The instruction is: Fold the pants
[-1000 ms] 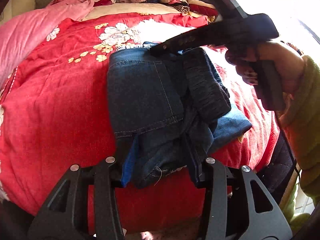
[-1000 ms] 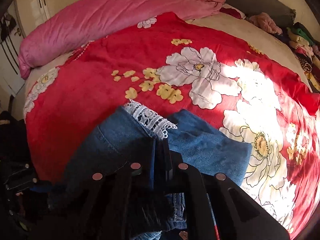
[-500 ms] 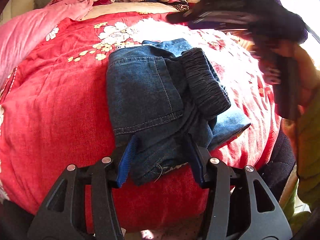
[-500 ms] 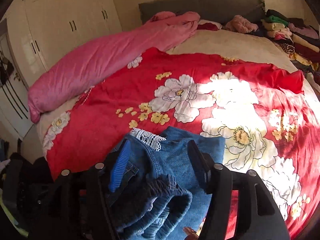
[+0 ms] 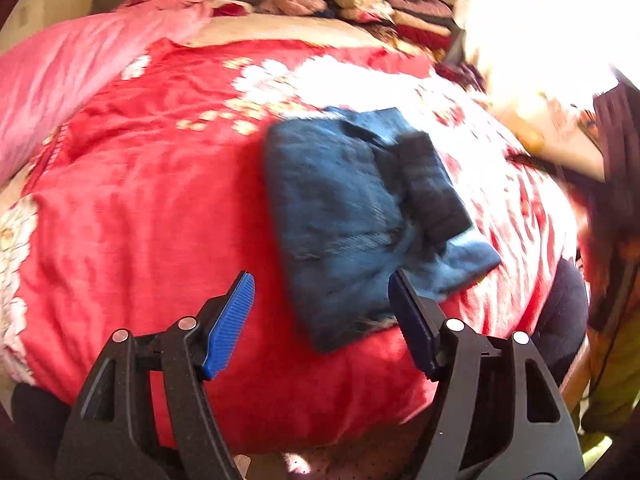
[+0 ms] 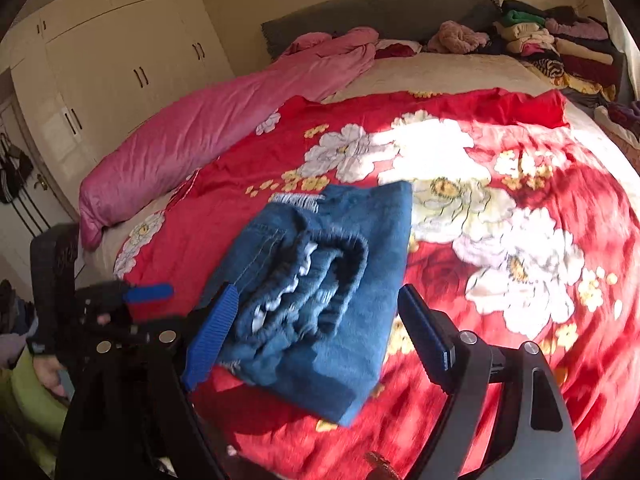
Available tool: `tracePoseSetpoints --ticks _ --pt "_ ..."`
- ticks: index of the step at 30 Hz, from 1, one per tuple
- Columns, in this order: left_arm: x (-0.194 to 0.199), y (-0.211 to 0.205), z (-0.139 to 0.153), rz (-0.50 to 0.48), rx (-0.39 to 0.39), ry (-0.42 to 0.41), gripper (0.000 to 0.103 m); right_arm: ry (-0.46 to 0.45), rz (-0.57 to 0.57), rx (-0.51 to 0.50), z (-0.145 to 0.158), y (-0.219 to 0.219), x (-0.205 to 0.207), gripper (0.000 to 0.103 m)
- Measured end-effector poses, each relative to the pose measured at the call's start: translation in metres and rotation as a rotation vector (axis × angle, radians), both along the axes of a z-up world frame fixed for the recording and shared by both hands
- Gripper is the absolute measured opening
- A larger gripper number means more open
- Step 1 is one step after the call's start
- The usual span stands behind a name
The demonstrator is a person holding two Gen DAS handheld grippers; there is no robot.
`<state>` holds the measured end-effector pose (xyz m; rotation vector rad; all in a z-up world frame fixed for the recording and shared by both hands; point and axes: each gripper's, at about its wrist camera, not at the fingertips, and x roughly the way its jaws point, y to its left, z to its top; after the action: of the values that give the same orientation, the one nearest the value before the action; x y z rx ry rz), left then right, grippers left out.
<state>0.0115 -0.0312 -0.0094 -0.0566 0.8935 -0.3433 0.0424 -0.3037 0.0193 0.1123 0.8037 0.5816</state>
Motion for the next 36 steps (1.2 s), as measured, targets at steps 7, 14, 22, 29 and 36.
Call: tracePoseSetpoints --ticks 7,14,22,29,36 --pt "0.019 0.018 0.006 0.071 -0.028 -0.005 0.050 0.154 0.093 0.045 -0.033 0.039 -0.031 0.071" --pt "0.051 0.004 0.005 0.049 -0.015 0.001 0.050 0.265 0.077 0.063 -0.044 0.080 -0.014 0.068" --pt "0.073 -0.022 -0.017 0.013 0.034 0.040 0.050 0.281 0.059 0.095 -0.054 0.082 0.002 0.011" --pt "0.074 -0.022 -0.024 0.017 0.027 0.050 0.057 0.244 0.064 -0.008 -0.065 0.071 -0.021 0.010" --pt "0.064 -0.021 -0.015 0.023 0.020 0.031 0.057 0.223 0.074 -0.027 -0.055 0.072 -0.024 0.020"
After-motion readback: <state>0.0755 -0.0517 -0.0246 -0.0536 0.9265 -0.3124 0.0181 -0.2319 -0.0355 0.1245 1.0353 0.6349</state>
